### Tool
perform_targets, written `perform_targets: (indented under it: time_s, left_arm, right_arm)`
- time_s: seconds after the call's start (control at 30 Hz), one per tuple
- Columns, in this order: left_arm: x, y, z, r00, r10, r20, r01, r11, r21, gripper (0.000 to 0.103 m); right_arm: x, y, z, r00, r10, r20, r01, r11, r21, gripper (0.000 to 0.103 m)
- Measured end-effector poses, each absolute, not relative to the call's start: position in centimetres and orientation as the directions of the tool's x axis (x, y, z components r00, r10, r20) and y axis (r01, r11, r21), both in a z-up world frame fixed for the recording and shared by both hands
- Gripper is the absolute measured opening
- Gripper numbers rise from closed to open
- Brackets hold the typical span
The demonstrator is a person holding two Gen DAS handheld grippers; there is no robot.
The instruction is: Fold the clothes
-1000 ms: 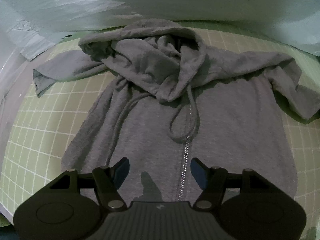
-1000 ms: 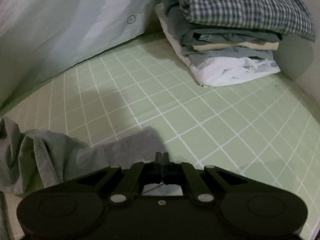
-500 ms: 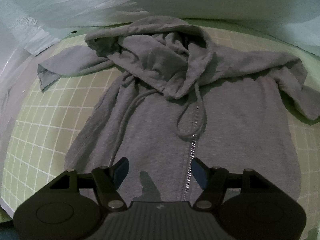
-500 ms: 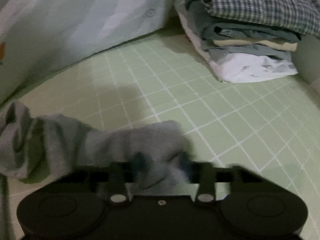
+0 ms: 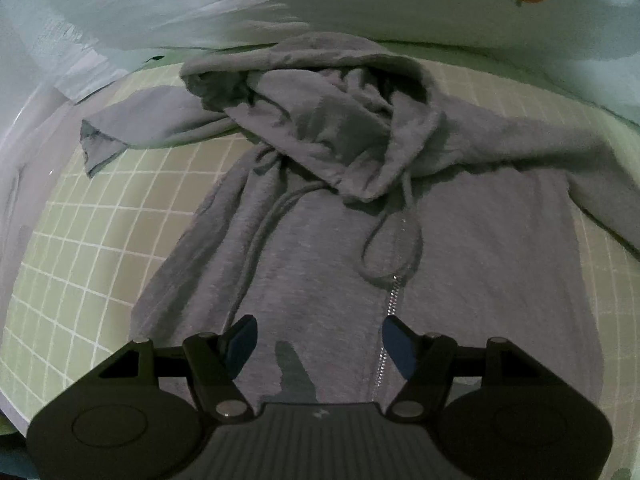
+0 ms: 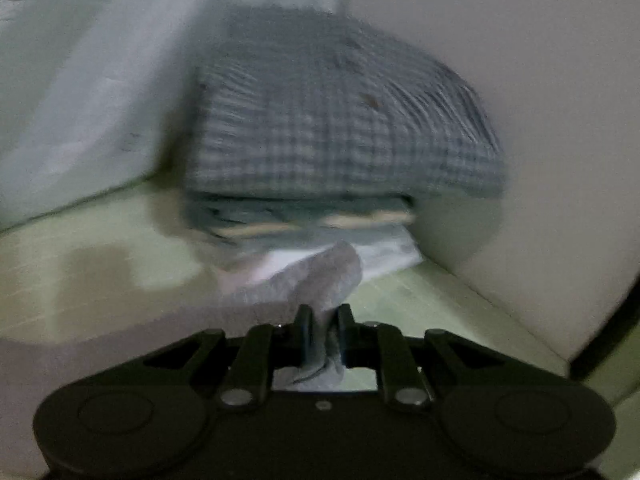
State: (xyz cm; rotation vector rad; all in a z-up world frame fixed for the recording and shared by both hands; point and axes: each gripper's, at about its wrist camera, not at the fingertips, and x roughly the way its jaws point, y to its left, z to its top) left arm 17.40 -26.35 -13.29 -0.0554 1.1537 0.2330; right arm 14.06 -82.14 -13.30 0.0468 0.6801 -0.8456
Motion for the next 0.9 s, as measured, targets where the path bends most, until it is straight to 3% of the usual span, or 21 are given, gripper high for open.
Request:
perform_targets:
  time_s: [0.07,0.13,0.17,0.2,0.23,0.53,0.83,0.9]
  left_arm:
    - [17.3,-25.4,-13.1,0.391,0.162,-0.906,-0.243,0.968,0.068,0.07]
    - [17.1,-24.3,-12.9,0.402,0.173,-0.899,-0.285,0.957,0.057,0.07]
    - [17.0,-23.6,-12.8,0.406,0.18,-0.896,-0.307,0.95,0.051,0.072]
    - [16.9,-22.9,-12.7,0.41,0.186,-0.893,-0.329,0.943,0.045,0.073]
    - [16.8,-22.2,-12.6,0.414,0.192,-0.89,-0.351,0.936,0.039,0.073]
    - [15.9,-15.4,-12.8,0.417,0.244,-0.875,-0.432,0.901,0.045,0.075]
    - [16.8,-11.8,-16.3,0.376,0.091,-0.922,-0.315,0.948,-0.035,0.076]
    - [16.6,-11.7,-16.7,0.375,0.041,-0.926,-0.288,0.955,-0.074,0.071]
  right_arm:
    - [13.9,-83.1,-14.0,0.423,-0.675,-0.605,0.725,0.652,-0.222,0.022]
    - [13.5,-82.2,-14.1,0.413,-0.676,-0.61,0.716,0.655,-0.241,0.041]
    - [13.1,-81.3,-14.1,0.432,-0.666,-0.608,0.708,0.668,-0.23,0.056]
    - [12.7,-80.3,-14.0,0.45,-0.656,-0.606,0.698,0.682,-0.219,0.065]
    - [12.4,-79.3,-13.9,0.471,-0.635,-0.612,0.686,0.7,-0.199,0.068]
    - [12.4,-65.7,-15.1,0.616,-0.17,-0.769,0.41,0.903,0.128,0.07]
    - [12.1,-53.8,-15.0,0.591,0.07,-0.803,0.115,0.979,0.17,0.072]
    - [12.0,-52.7,-15.4,0.579,0.09,-0.81,0.113,0.975,0.189,0.071]
